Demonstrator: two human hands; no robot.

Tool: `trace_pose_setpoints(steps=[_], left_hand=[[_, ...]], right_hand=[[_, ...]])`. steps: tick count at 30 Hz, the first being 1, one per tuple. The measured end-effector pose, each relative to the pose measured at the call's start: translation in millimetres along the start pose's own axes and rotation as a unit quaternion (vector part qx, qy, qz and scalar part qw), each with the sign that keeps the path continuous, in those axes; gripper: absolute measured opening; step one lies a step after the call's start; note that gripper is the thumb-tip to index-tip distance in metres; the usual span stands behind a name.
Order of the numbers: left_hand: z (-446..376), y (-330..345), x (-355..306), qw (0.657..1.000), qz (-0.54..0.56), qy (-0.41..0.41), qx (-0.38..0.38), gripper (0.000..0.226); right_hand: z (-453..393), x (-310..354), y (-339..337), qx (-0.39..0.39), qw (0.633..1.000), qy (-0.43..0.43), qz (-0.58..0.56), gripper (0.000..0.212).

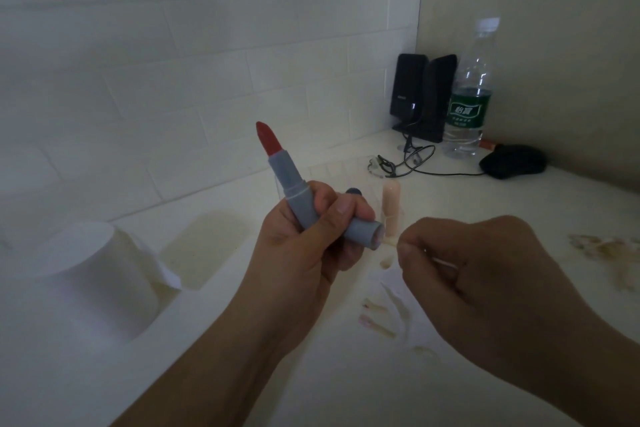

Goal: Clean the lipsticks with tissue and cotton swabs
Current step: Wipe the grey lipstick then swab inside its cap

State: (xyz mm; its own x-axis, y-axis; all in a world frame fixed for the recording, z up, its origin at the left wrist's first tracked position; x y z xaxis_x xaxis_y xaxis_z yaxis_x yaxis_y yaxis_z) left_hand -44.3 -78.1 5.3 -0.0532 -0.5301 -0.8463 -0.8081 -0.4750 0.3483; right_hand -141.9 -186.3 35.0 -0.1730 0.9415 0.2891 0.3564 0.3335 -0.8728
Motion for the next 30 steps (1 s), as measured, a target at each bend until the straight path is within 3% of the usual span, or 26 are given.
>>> trace_pose_setpoints(steps=[8, 16, 21, 25, 30], left_hand=[[-0.8, 3.6, -0.4, 1.0, -0.005, 0.013, 0.02, 0.025], [-1.0, 3.6, -1.9, 0.999, -0.024, 0.037, 0.017, 0.026], [-0.9, 2.9, -3.2, 0.999, -0.032, 0.039, 0.017, 0.027], [-2.1, 1.9, -3.6, 0.999, -0.033, 0.04, 0.017, 0.028], [-2.1, -0.5, -5.4, 0.998, -0.024, 0.052, 0.007, 0.027]], right_hand=[[0.2, -2.9, -6.5, -0.008, 0.992, -0.031, -0.125, 0.023], [-1.5, -3.0, -1.4, 0.019, 0.997, -0.004, -0.079, 0.023], [-4.7, -2.9, -1.9, 0.07, 0.977, 0.001, -0.203, 0.029], [-3.0, -8.9, -5.3, 0.014, 0.988, 0.001, -0.154, 0.033], [-1.1, -2.7, 5.5, 0.072, 0.989, -0.005, -0.132, 0.031]])
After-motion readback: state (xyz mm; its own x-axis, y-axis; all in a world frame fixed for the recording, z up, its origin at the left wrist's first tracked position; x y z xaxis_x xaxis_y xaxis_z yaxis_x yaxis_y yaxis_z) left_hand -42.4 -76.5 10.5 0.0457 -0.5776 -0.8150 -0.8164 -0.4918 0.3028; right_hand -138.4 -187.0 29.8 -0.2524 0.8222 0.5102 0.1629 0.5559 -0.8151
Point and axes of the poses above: each hand's wrist, its own z-axis away from the middle knuckle, its own y-axis out of the palm, x = y × z, the point moved 5 cm from there along -z, towards the middle knuckle, and after that the axes turned 14 degrees about x, right-handed, at the moved point
